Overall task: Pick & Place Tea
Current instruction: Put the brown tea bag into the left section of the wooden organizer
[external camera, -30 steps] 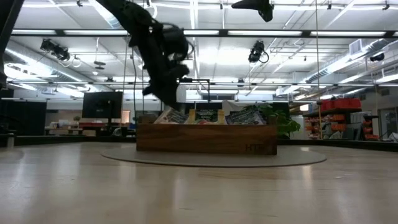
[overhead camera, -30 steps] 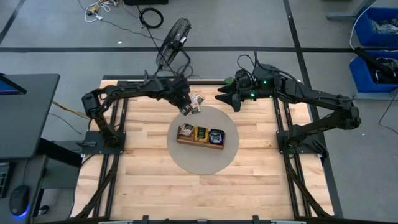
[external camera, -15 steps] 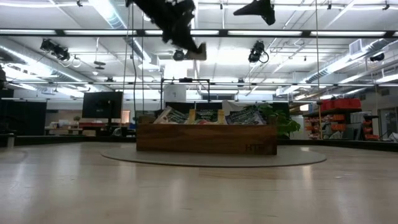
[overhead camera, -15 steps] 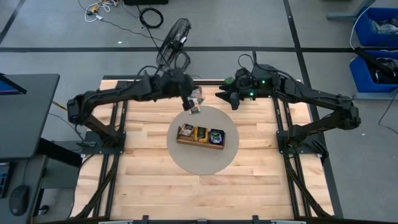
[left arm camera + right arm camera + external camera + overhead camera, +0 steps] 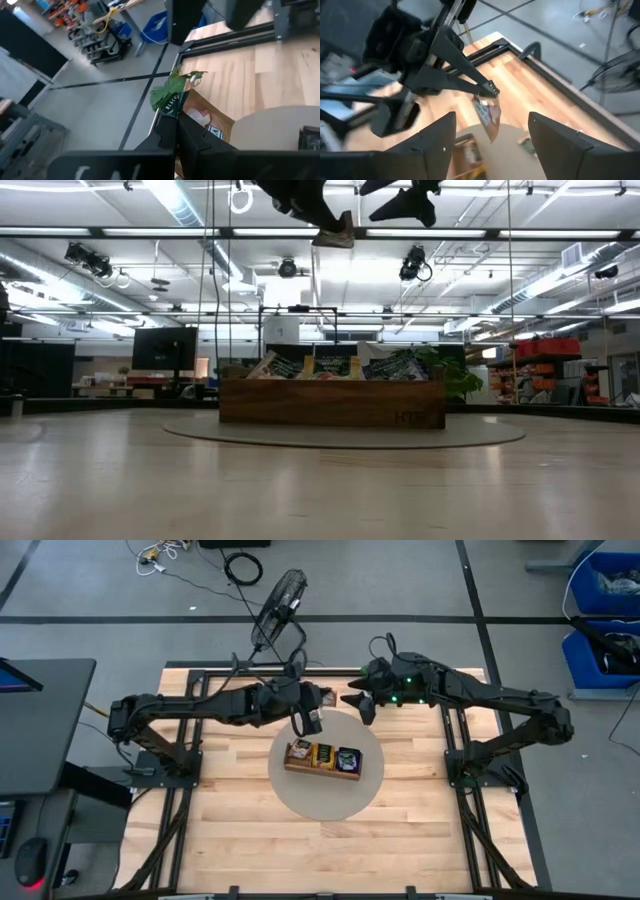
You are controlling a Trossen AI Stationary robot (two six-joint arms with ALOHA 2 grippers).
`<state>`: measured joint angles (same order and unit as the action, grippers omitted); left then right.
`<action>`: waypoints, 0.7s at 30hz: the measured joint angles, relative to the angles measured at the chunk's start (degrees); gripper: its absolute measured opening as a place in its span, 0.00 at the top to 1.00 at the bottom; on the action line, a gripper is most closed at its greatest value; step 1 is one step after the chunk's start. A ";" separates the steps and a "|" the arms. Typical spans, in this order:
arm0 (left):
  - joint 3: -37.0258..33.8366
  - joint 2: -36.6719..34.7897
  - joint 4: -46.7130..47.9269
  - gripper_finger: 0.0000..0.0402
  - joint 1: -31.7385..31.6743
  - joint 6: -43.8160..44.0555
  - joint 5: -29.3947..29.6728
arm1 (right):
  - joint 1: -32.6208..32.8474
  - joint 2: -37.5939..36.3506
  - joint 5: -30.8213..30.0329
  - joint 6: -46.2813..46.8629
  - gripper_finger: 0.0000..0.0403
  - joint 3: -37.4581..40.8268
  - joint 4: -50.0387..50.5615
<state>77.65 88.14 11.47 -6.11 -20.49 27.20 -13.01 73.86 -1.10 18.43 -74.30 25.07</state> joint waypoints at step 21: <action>0.00 -0.02 -4.90 0.99 3.50 -0.30 3.61 | 2.42 1.91 -3.93 -6.32 0.36 0.02 -2.17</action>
<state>77.65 88.12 6.57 -2.61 -20.80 30.81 -10.59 75.77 -5.03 12.11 -74.28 22.91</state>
